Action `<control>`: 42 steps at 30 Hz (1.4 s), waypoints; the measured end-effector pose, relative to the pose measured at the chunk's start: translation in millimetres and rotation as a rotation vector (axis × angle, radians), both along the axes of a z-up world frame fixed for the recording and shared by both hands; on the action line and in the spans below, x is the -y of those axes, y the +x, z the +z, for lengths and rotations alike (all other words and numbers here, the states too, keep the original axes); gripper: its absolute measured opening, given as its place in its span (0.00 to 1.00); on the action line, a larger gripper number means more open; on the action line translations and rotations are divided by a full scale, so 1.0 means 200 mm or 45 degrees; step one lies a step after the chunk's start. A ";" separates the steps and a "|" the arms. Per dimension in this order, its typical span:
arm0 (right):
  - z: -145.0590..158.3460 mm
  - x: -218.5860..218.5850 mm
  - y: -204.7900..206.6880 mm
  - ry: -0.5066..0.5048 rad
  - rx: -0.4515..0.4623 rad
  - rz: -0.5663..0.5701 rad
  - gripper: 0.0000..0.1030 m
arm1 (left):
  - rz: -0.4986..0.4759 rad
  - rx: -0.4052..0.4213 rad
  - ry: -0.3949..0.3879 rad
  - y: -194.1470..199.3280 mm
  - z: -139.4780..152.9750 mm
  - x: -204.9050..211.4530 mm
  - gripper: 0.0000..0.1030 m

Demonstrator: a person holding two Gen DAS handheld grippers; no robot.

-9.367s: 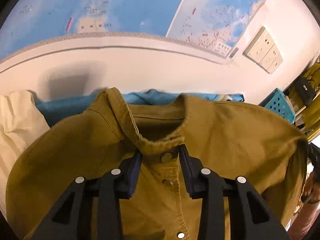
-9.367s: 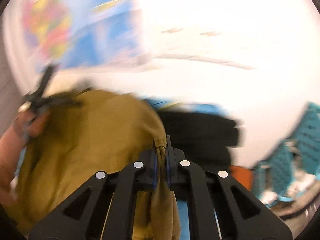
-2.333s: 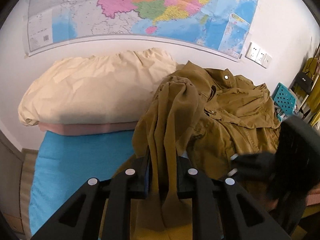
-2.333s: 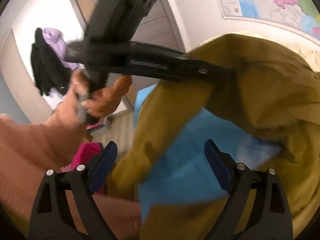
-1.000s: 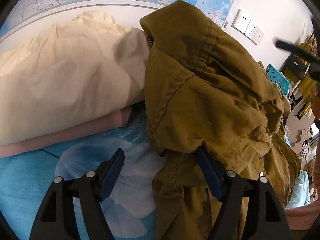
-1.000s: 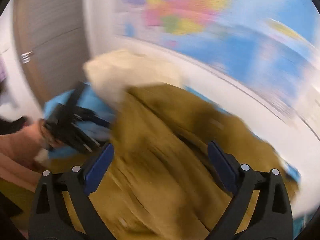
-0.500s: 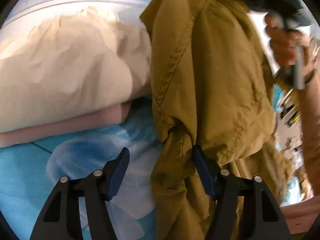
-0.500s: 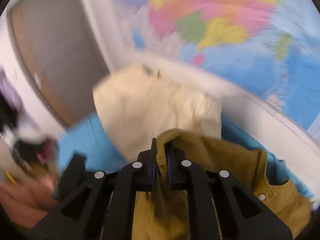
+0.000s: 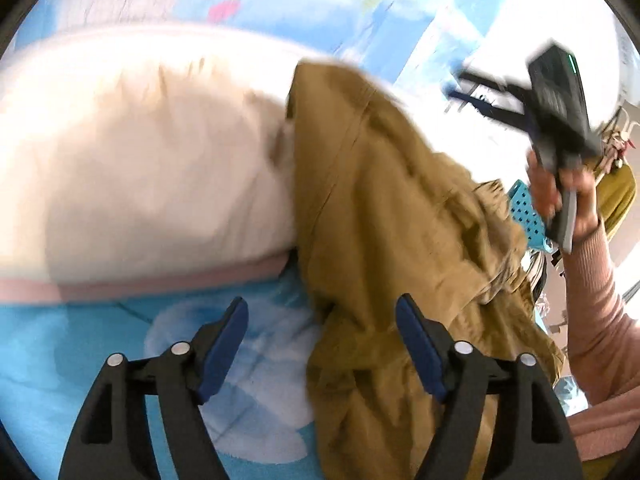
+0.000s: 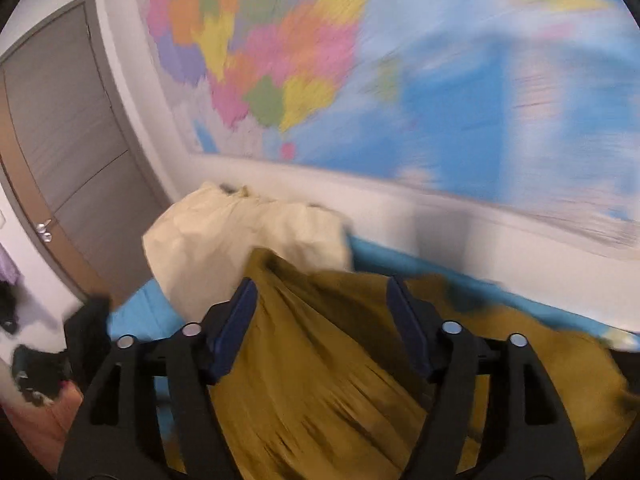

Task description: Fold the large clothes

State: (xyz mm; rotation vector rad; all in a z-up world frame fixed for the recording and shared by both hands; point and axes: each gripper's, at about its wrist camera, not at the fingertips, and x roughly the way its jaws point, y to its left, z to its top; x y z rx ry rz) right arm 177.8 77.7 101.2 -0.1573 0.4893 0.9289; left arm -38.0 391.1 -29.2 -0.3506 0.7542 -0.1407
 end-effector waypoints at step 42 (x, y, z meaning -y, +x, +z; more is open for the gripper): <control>-0.35 0.94 -0.19 -0.072 0.161 -0.535 0.55 | -0.195 0.046 0.442 0.43 0.14 0.57 0.82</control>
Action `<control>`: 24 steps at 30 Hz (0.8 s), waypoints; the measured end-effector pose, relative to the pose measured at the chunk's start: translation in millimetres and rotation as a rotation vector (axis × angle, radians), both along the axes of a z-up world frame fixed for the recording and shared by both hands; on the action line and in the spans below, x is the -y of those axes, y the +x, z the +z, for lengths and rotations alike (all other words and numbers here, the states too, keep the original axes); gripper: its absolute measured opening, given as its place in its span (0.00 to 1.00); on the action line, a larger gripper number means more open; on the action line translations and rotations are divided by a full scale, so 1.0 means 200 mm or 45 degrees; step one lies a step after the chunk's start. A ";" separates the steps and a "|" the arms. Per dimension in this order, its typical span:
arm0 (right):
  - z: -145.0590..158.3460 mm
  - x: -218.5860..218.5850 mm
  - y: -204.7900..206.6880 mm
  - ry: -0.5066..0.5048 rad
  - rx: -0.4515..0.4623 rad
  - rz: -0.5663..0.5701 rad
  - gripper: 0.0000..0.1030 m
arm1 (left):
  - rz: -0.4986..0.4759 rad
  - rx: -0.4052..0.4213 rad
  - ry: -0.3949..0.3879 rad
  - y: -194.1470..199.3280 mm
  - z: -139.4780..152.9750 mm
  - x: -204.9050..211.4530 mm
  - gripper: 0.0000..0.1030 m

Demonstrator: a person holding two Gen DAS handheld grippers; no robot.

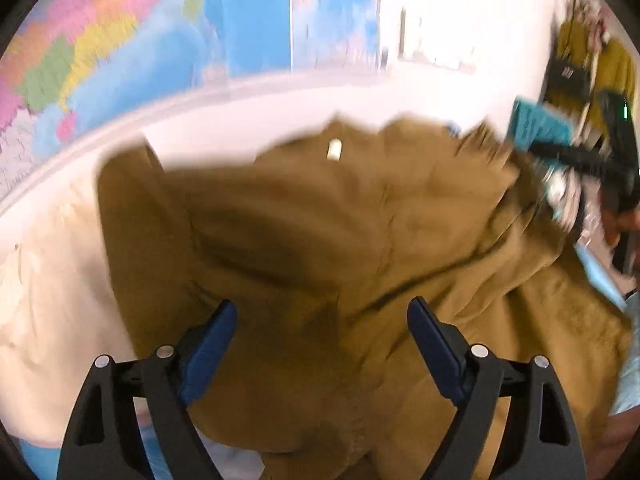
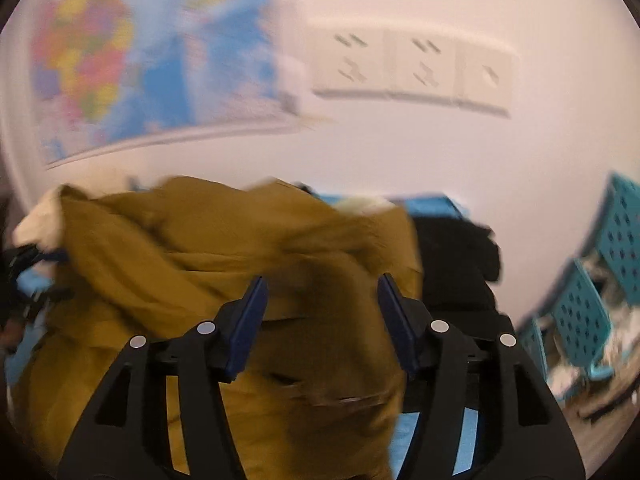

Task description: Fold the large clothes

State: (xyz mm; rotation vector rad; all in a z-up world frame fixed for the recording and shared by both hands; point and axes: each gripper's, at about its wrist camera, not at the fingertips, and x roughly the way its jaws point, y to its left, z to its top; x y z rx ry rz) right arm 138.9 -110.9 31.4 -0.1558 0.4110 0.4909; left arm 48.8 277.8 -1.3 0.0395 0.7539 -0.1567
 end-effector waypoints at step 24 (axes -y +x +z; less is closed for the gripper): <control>-0.12 -0.03 -0.04 -0.012 -0.209 0.204 0.70 | 0.145 -0.058 -0.178 -0.06 -0.03 -0.13 0.78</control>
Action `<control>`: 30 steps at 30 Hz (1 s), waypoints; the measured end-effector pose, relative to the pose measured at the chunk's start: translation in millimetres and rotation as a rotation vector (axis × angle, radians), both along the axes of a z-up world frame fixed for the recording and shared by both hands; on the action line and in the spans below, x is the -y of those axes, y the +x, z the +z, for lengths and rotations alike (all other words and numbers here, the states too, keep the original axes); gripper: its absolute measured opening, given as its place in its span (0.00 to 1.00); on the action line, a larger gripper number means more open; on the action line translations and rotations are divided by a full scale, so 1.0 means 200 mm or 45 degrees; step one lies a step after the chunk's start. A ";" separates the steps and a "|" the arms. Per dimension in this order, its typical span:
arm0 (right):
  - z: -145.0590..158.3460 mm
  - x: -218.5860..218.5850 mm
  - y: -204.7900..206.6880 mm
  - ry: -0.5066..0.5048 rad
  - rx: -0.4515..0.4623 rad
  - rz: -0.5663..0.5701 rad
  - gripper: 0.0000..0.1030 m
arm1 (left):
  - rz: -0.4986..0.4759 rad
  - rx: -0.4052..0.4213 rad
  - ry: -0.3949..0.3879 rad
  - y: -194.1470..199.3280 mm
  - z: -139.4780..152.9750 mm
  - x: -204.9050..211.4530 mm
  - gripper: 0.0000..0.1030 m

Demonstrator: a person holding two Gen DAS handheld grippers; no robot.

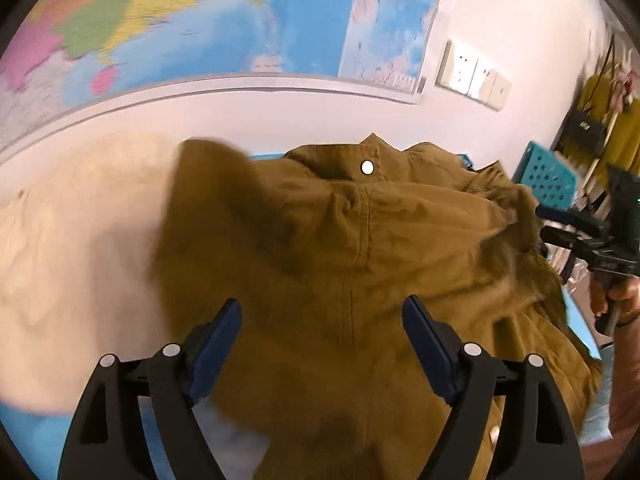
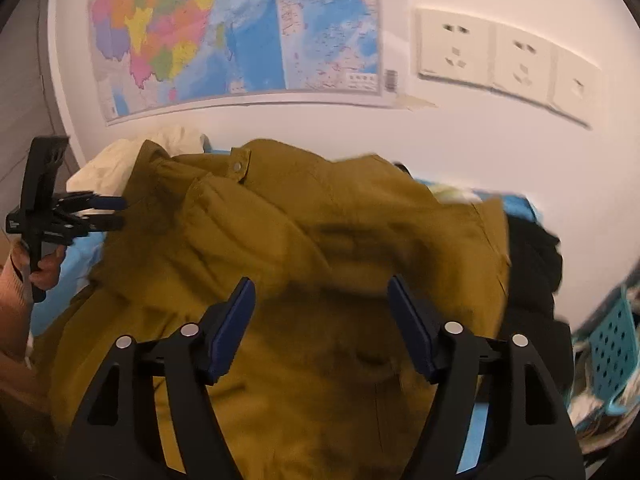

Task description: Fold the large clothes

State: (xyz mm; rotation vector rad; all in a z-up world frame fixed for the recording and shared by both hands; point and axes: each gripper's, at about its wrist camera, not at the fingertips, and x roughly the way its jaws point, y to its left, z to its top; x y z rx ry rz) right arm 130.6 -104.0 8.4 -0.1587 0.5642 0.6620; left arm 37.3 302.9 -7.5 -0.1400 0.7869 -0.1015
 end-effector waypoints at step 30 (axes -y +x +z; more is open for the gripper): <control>-0.64 0.60 -0.78 0.520 -0.534 -0.028 0.20 | 0.002 -0.237 -0.086 -1.00 -0.39 0.20 0.23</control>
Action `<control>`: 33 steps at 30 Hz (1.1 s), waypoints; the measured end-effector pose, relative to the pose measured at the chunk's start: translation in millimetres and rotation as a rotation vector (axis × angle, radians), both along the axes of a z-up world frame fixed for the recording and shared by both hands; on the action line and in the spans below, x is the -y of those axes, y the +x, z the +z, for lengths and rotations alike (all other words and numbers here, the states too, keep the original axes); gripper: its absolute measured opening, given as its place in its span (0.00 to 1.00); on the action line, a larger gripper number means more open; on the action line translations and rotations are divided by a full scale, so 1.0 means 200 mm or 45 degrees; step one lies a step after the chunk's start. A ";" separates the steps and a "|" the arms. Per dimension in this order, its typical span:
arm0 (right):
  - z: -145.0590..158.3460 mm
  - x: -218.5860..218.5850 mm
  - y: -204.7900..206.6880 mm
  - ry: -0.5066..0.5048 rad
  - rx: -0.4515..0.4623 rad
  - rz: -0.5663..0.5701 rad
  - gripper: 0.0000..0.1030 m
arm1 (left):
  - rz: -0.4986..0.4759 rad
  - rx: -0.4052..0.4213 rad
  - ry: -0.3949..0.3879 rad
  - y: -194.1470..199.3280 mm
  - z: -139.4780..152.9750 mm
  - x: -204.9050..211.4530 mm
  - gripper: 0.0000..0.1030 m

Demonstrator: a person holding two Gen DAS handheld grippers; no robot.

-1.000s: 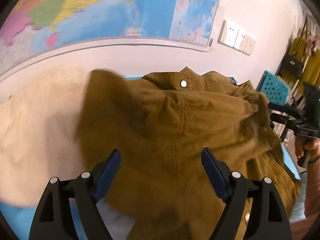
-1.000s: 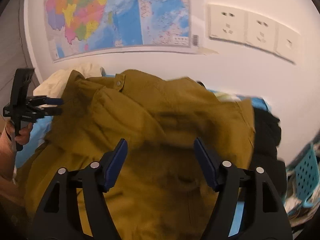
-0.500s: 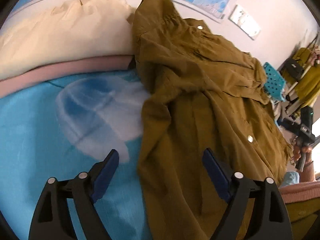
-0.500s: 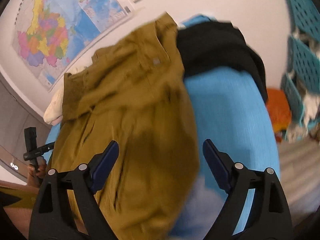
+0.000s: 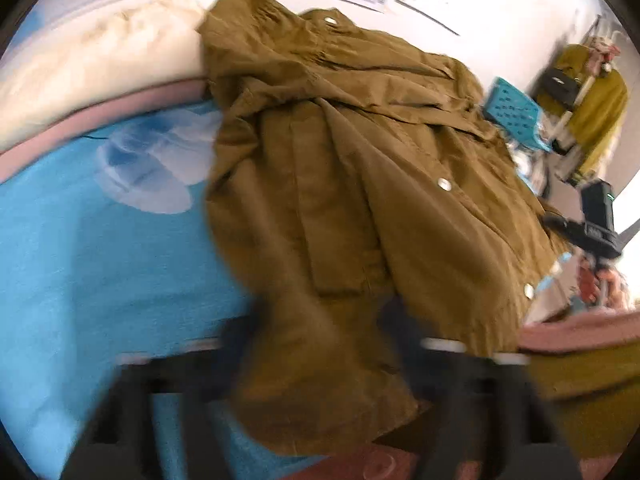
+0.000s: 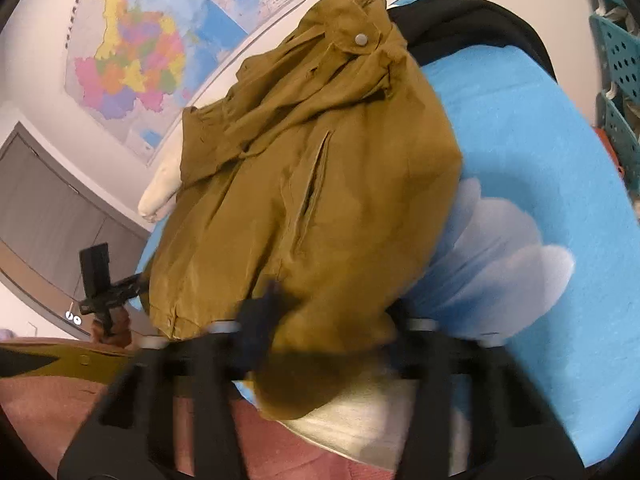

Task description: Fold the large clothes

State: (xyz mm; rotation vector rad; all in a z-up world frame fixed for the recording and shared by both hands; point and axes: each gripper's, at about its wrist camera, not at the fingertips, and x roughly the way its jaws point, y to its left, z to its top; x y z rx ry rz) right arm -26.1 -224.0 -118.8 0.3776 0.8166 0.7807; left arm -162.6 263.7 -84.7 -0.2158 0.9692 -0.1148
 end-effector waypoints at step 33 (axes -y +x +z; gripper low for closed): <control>0.15 0.23 -0.27 0.328 0.151 0.011 0.10 | 0.149 -0.035 -0.212 -0.15 -0.01 -0.11 0.06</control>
